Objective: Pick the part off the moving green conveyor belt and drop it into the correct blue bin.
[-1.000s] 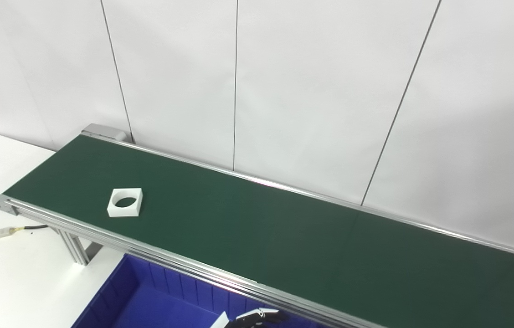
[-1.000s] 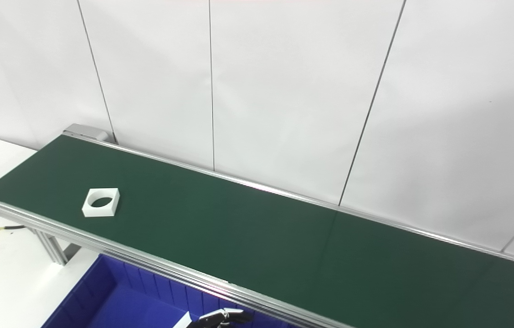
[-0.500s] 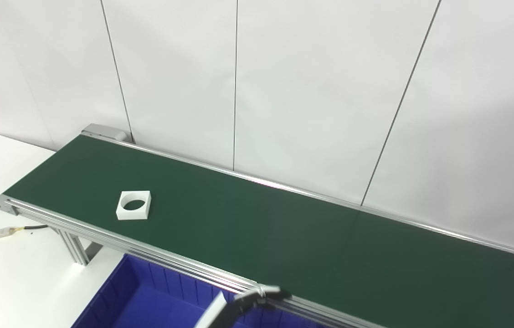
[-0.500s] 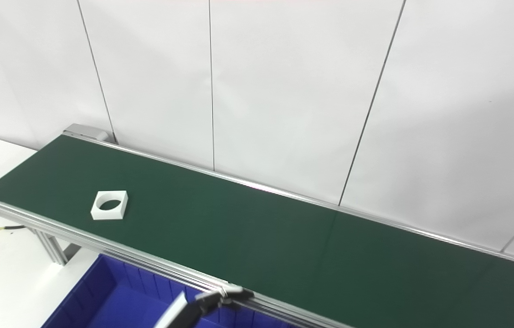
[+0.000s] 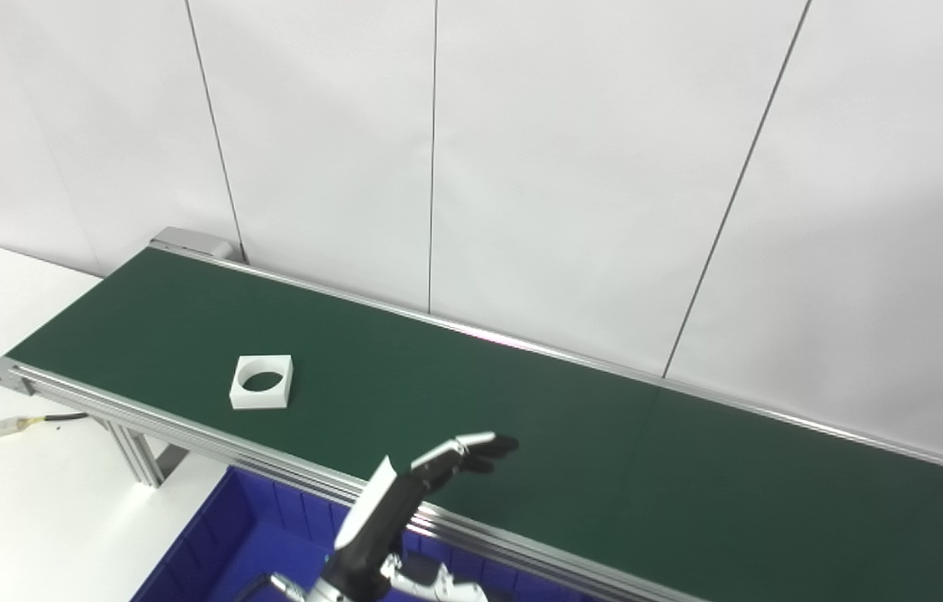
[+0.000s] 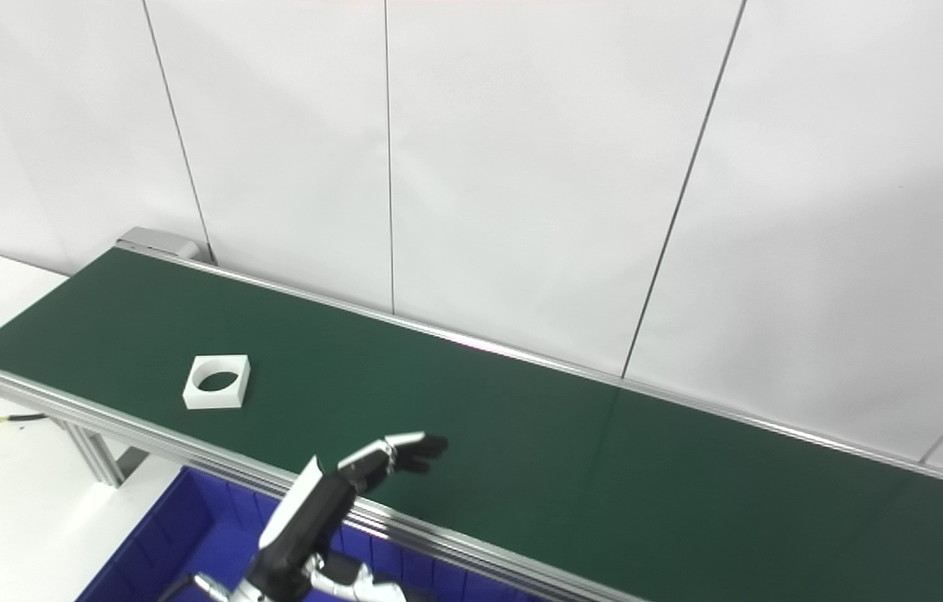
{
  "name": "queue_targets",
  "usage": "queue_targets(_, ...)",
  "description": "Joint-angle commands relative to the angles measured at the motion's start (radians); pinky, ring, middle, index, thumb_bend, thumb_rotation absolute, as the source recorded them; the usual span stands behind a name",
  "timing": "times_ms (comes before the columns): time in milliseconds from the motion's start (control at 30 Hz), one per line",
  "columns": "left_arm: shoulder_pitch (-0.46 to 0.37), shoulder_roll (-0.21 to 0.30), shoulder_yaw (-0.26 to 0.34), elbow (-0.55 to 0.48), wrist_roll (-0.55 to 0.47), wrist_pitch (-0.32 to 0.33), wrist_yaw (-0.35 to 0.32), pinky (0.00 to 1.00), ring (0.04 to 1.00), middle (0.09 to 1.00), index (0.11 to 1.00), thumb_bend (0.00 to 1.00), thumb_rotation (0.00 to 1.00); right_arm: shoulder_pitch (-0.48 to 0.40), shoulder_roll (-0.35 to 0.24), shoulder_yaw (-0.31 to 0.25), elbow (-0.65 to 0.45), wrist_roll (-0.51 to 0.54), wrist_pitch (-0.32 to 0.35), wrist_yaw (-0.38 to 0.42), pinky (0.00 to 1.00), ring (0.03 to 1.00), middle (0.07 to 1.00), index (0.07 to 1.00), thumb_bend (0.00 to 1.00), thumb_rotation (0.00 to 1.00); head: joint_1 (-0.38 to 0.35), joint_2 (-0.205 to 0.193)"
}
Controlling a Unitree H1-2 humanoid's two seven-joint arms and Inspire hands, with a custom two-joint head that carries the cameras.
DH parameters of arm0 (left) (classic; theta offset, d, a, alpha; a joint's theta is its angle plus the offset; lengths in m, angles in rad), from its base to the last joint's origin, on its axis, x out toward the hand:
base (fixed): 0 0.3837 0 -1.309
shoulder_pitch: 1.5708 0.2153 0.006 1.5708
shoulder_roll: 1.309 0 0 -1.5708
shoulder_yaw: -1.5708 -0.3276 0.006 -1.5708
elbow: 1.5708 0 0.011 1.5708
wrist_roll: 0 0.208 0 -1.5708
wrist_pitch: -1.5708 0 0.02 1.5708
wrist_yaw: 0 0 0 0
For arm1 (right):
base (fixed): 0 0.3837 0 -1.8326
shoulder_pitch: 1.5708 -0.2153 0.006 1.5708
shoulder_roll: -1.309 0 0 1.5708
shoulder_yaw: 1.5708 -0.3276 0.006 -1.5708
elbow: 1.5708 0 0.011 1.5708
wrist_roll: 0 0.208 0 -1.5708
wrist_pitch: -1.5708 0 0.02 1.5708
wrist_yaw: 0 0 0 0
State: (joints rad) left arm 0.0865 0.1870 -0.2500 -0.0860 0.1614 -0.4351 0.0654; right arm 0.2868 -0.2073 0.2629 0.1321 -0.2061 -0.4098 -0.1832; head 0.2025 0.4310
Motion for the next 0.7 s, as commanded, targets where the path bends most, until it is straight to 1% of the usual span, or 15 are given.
queue_targets(0,-0.038,-0.013,0.019,0.000,0.019,-0.031,-0.003,0.80,0.851,0.856,0.811,0.91,0.19,-0.008,-0.002,0.000,-0.023,0.014,-0.060,-0.008,0.83,0.890,0.900,0.863,1.00,0.31,-0.001,-0.001)
queue_targets(100,-0.071,-0.023,0.034,0.024,0.016,-0.033,-0.008,0.82,0.862,0.870,0.818,0.89,0.19,-0.010,-0.003,-0.001,-0.021,0.014,-0.060,-0.006,0.83,0.889,0.900,0.864,1.00,0.31,-0.001,0.002)
queue_targets(300,-0.130,-0.042,0.074,0.058,0.061,-0.027,-0.005,0.84,0.875,0.891,0.838,0.84,0.17,-0.014,-0.001,-0.003,-0.021,0.016,-0.060,-0.006,0.82,0.883,0.894,0.858,1.00,0.29,-0.004,0.000)
queue_targets(400,-0.160,-0.042,0.095,0.062,0.080,0.004,-0.011,0.85,0.887,0.903,0.850,0.82,0.18,-0.018,-0.005,0.000,-0.016,0.008,-0.060,-0.014,0.81,0.876,0.890,0.856,1.00,0.31,-0.004,-0.001)
queue_targets(500,-0.191,-0.035,0.118,0.066,0.108,0.044,-0.015,0.90,0.914,0.920,0.866,0.80,0.21,-0.021,-0.003,0.001,-0.014,0.019,-0.060,-0.013,0.81,0.873,0.888,0.851,1.00,0.31,-0.005,-0.002)
queue_targets(633,-0.222,-0.031,0.145,0.069,0.161,0.106,-0.007,0.89,0.923,0.921,0.864,0.81,0.21,-0.023,-0.004,0.003,-0.016,0.021,-0.060,-0.009,0.80,0.872,0.887,0.851,1.00,0.31,-0.004,-0.002)
queue_targets(667,-0.233,-0.026,0.151,0.072,0.169,0.122,-0.009,0.91,0.927,0.922,0.866,0.81,0.22,-0.023,-0.005,0.003,-0.017,0.025,-0.060,-0.006,0.81,0.875,0.888,0.853,1.00,0.31,-0.004,-0.002)
